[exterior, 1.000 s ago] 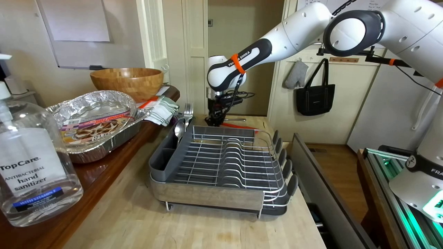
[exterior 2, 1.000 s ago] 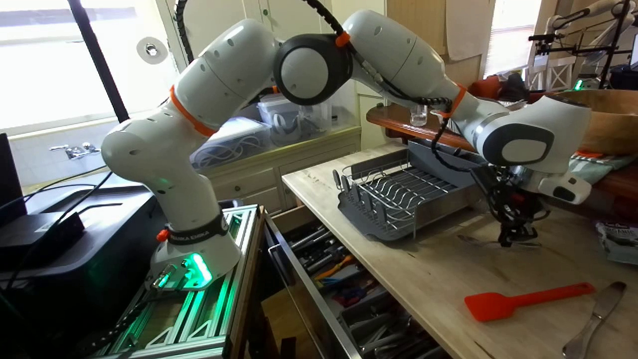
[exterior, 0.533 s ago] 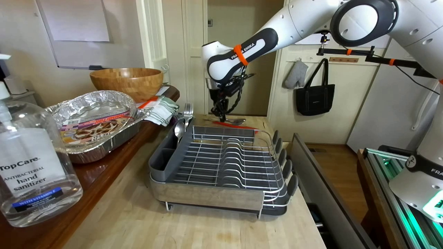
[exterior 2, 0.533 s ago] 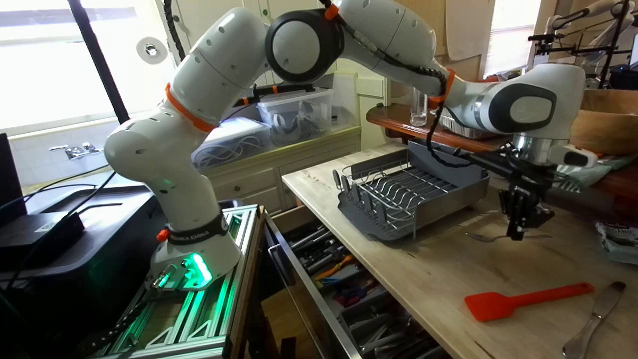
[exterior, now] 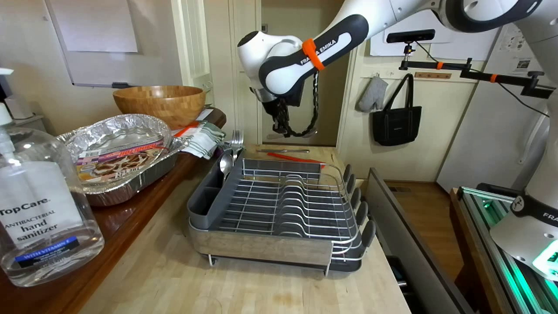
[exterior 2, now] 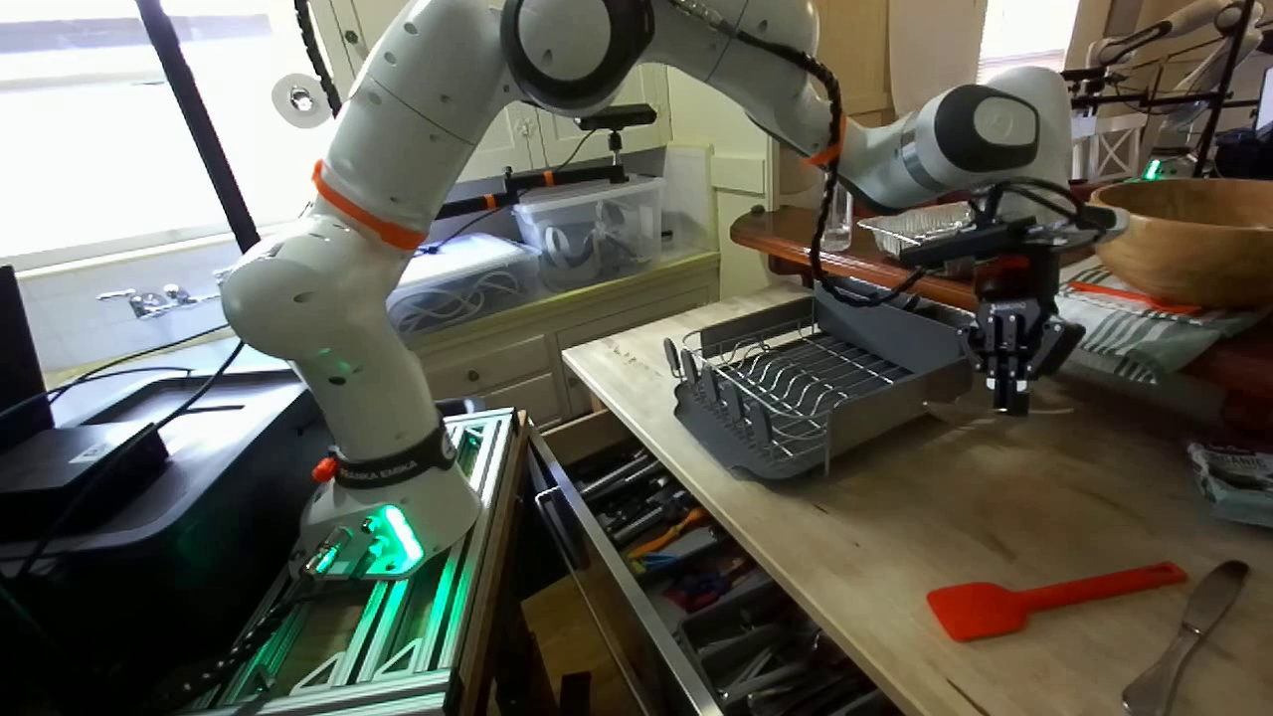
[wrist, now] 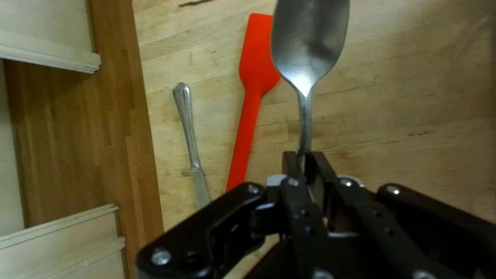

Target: Place the spoon on the dish rack

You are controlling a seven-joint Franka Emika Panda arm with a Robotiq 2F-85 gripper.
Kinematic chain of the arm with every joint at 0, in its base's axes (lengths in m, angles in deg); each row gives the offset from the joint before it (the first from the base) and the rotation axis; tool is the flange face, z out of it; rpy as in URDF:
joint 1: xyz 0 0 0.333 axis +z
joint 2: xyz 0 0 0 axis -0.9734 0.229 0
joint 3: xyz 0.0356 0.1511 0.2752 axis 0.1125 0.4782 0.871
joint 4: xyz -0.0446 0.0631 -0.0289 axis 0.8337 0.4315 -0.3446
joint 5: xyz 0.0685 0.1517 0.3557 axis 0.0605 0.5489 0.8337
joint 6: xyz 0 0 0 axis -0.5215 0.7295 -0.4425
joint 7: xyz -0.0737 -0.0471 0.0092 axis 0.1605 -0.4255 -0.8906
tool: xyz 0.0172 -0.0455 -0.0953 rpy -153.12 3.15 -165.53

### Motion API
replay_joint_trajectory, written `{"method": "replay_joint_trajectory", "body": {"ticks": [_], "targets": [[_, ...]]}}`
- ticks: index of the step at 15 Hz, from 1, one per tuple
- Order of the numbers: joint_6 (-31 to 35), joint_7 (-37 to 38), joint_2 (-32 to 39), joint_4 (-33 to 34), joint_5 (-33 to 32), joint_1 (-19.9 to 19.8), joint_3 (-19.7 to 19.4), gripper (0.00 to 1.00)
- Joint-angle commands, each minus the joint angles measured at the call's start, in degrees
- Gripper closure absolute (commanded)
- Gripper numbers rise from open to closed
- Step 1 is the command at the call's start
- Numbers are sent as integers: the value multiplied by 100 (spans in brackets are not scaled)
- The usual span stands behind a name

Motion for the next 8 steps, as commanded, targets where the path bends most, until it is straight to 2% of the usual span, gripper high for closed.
{"method": "replay_joint_trajectory", "body": {"ticks": [1, 8], "targets": [[-282, -215, -612, -667, -849, 370, -43, 97], [-586, -760, -1047, -975, -2549, 709, 314, 97]]}}
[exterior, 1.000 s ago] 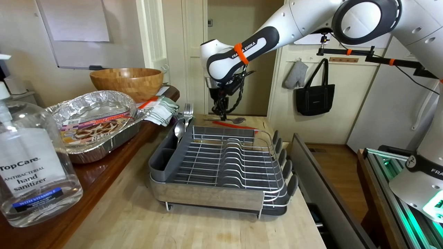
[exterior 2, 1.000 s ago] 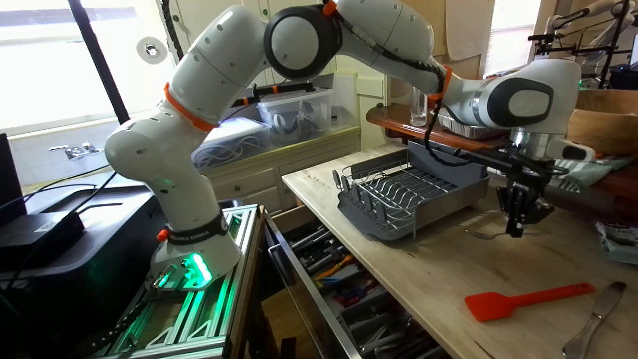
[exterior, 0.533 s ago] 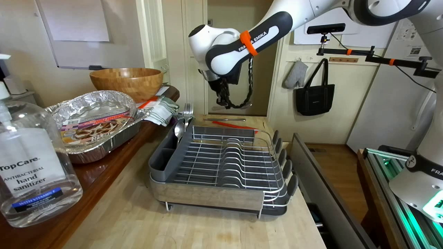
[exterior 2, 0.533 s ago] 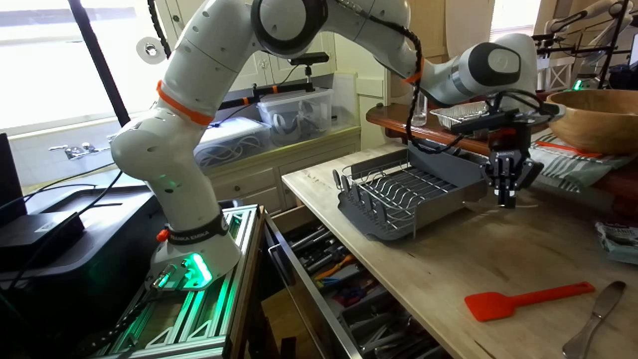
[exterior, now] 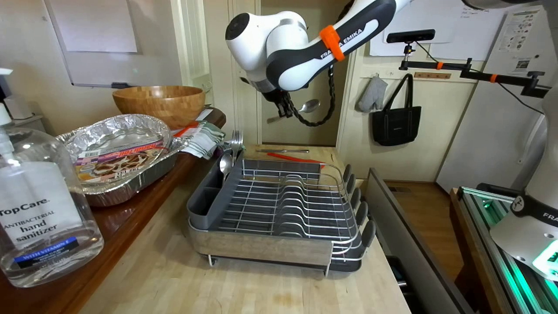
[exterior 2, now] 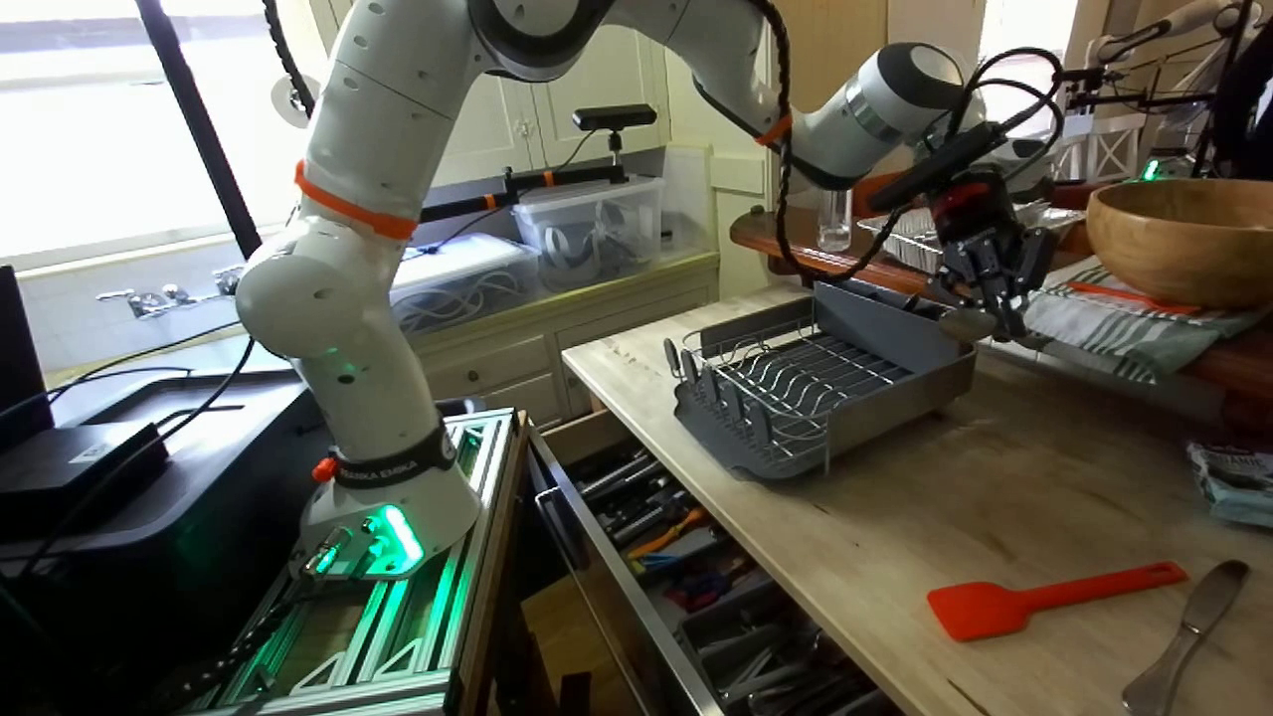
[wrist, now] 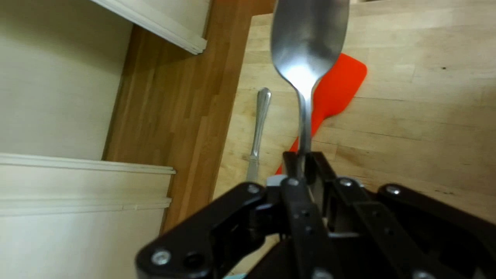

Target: Place the spoon on the dish rack

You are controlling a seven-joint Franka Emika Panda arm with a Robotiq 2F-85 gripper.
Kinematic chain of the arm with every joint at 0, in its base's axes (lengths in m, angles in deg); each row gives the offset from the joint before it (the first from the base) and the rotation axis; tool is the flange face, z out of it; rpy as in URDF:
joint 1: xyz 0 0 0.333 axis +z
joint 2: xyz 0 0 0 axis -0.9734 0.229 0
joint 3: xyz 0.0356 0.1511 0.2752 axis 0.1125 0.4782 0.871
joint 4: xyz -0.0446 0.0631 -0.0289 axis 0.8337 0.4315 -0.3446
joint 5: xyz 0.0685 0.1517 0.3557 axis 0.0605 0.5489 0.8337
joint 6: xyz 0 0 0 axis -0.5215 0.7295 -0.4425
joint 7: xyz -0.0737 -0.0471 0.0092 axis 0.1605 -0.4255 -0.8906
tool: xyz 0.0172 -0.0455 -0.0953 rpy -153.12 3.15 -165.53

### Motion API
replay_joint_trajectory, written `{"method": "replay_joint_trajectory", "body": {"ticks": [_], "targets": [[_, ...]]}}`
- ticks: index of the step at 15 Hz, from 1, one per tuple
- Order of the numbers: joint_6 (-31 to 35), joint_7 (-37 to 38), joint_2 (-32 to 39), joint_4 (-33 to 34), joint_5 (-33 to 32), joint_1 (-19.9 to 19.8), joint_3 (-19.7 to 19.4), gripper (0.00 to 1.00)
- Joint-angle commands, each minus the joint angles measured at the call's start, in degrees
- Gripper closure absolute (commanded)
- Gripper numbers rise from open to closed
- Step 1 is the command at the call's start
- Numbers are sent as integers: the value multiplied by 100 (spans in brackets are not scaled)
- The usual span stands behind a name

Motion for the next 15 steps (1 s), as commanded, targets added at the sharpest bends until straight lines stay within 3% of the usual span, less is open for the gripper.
{"method": "replay_joint_trajectory", "body": {"ticks": [1, 7, 15], "targets": [[-85, -367, -308, -319, -801, 84, 257, 97], [168, -1032, -316, -234, -1494, 70, 773, 97], [319, -2070, -211, -91, -1778, 180, 1207, 97]]}}
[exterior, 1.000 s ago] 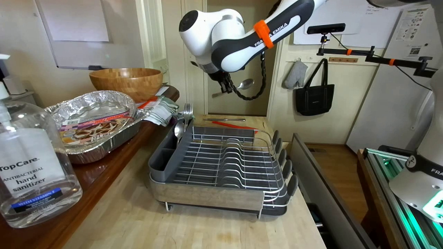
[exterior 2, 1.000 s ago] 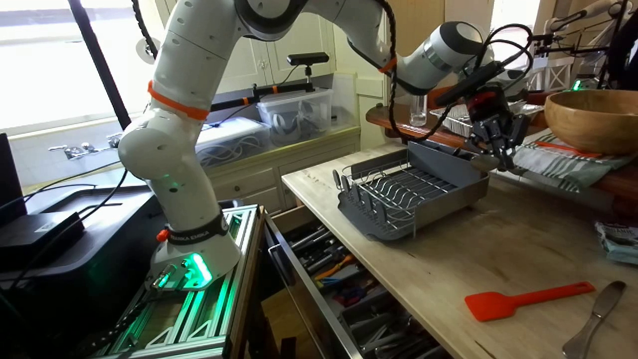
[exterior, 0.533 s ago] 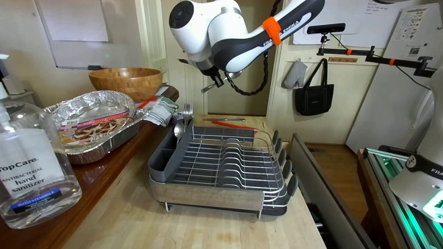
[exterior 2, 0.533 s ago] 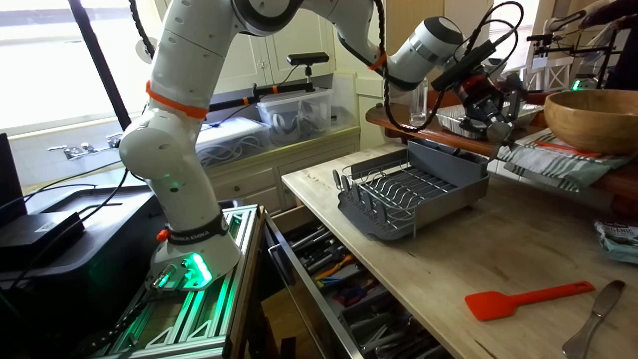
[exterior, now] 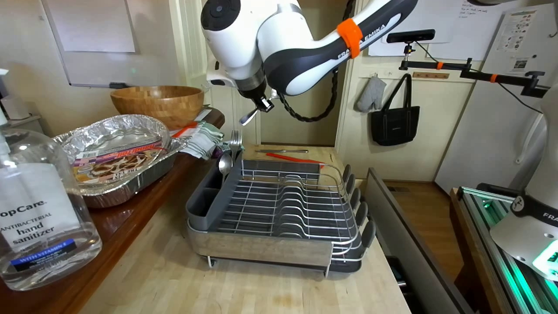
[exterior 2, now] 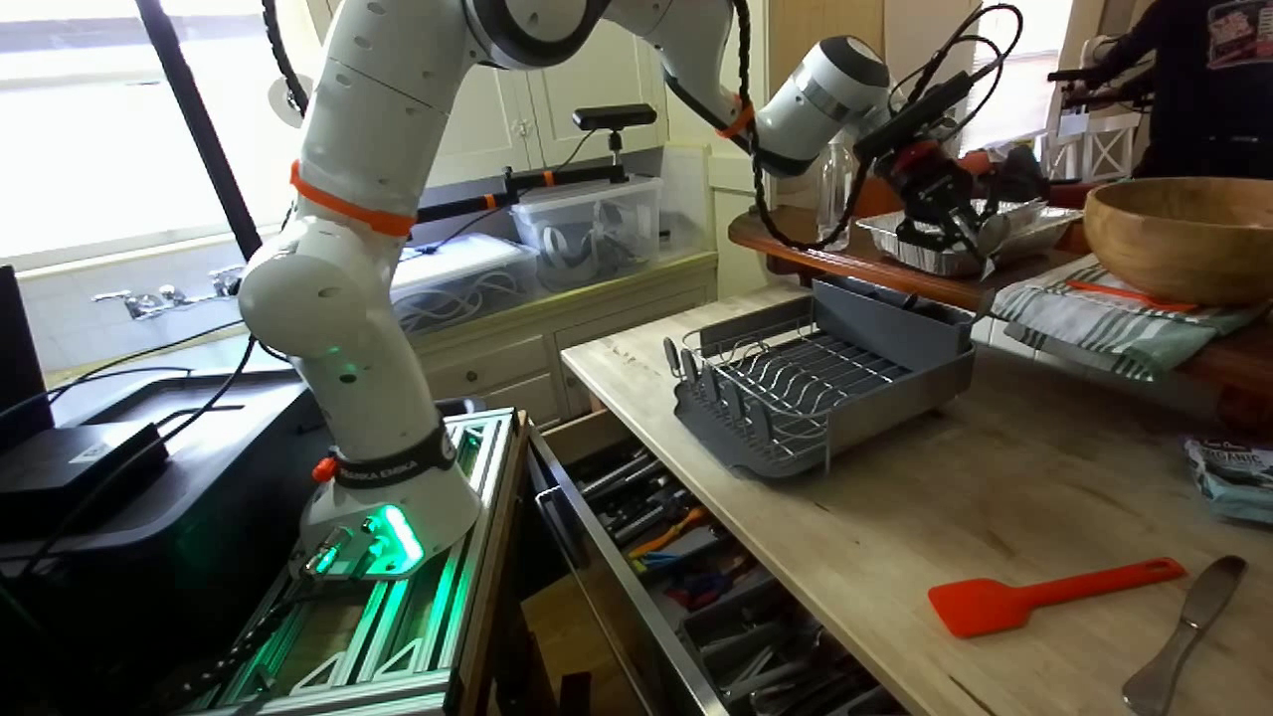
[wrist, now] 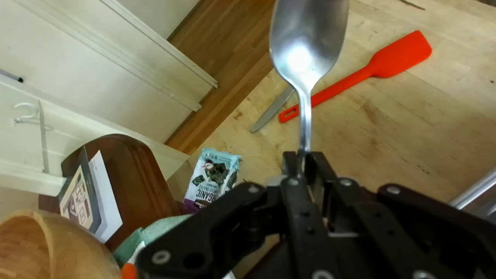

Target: Place the spoon on the dish rack

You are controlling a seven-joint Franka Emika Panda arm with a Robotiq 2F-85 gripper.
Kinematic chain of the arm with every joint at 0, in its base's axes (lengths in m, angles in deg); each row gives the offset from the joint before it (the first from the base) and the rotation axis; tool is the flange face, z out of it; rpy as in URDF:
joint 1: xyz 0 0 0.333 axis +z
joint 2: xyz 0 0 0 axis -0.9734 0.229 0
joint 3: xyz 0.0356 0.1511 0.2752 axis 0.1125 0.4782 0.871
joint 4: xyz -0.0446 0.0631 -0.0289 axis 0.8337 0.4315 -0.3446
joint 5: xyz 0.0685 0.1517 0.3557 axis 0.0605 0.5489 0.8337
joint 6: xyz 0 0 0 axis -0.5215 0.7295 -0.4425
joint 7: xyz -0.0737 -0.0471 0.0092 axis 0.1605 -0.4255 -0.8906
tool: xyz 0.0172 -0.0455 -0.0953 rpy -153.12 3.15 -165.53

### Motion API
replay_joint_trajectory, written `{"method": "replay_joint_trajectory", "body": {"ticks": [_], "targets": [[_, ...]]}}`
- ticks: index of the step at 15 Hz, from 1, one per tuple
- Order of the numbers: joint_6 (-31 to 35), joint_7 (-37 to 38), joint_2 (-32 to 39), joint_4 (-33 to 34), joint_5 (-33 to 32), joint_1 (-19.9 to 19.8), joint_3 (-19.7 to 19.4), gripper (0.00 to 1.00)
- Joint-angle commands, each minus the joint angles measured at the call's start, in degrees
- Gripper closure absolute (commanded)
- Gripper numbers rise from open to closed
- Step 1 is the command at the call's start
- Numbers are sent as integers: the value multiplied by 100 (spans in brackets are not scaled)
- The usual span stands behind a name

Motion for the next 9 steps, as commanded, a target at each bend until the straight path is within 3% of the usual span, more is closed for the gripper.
{"method": "replay_joint_trajectory", "body": {"ticks": [1, 9], "targets": [[63, -445, -11, -11, -257, 67, 117, 97], [62, -1206, 121, 136, -498, 286, 317, 97]]}}
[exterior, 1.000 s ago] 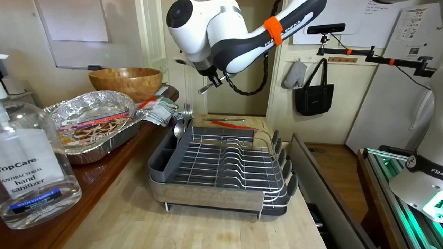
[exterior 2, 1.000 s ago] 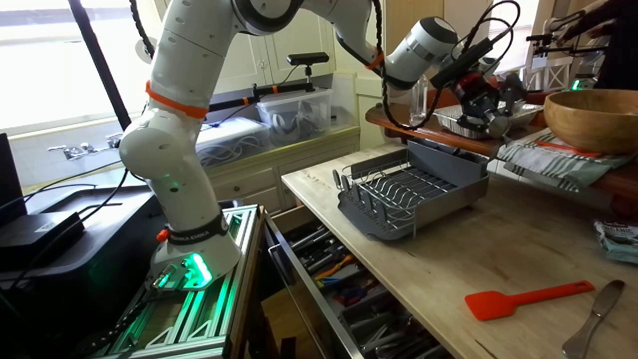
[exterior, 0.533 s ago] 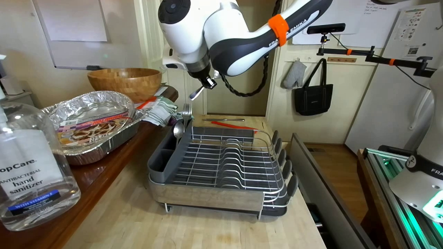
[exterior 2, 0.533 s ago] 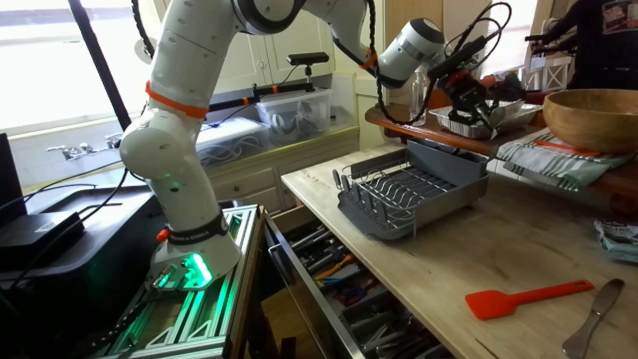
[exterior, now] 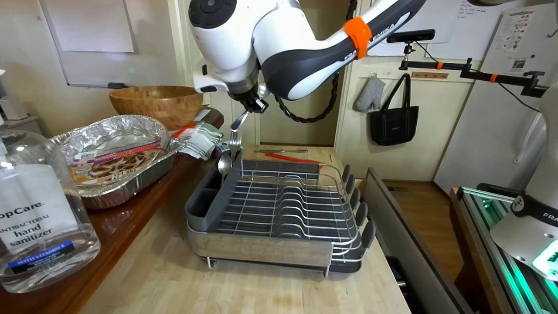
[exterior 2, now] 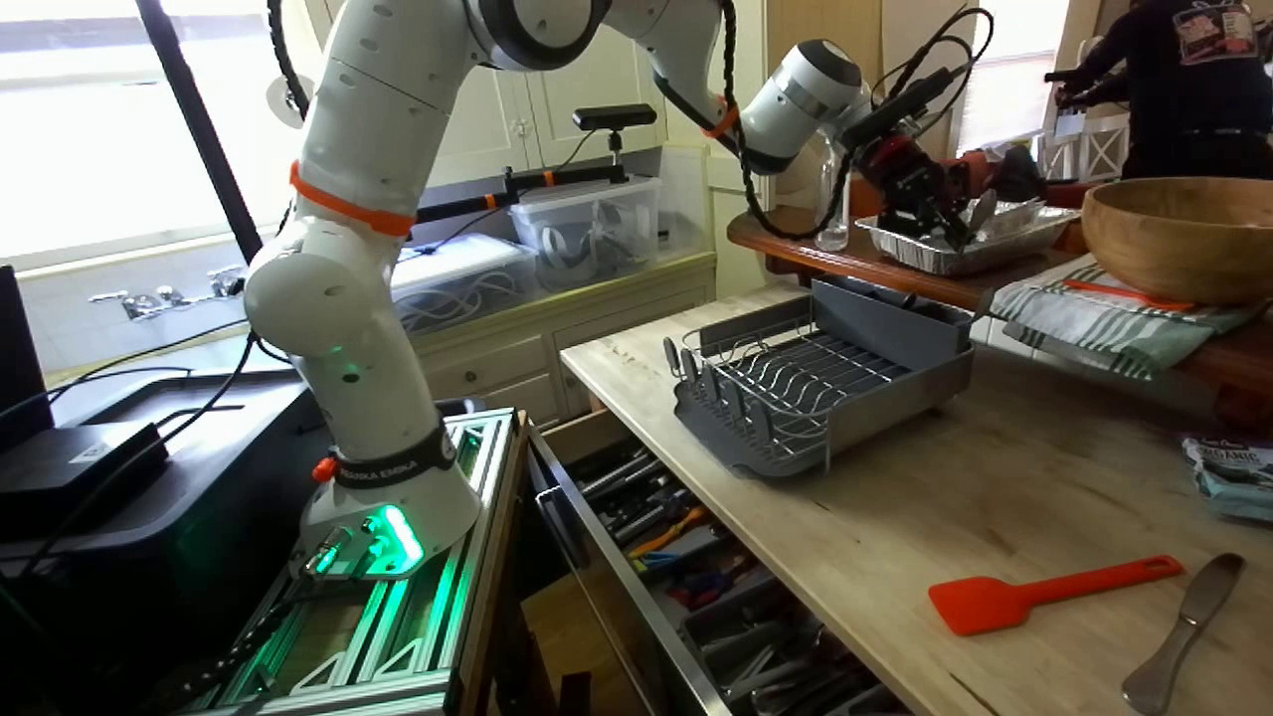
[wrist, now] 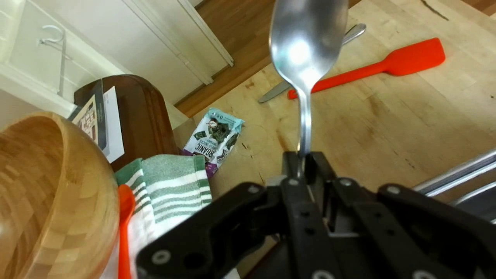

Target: Place the spoon on the dish rack

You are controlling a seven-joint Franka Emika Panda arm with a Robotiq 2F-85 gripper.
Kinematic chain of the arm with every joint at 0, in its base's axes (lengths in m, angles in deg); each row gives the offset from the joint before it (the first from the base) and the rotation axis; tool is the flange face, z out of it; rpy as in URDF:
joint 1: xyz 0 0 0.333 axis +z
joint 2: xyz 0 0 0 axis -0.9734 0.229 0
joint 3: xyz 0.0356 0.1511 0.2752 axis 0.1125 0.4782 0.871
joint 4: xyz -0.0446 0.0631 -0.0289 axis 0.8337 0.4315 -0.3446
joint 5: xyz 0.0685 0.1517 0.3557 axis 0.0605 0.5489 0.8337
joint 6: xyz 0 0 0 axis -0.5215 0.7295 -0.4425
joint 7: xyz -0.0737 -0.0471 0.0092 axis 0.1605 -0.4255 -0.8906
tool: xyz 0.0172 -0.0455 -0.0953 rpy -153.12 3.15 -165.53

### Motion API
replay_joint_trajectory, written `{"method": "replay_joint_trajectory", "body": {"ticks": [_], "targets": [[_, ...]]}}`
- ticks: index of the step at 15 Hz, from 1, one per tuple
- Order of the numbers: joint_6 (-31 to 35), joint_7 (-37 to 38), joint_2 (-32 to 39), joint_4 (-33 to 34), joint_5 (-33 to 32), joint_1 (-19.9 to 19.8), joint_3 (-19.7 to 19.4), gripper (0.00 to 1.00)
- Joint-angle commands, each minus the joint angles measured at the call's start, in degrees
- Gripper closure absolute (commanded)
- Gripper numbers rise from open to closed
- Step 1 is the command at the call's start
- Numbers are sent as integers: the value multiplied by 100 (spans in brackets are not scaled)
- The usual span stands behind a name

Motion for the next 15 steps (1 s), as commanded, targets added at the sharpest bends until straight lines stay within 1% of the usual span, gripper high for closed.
{"method": "replay_joint_trajectory", "body": {"ticks": [1, 15], "targets": [[55, -380, 122, 120, -231, 101, 61, 97], [21, -1013, 333, 205, -391, 381, 171, 97]]}}
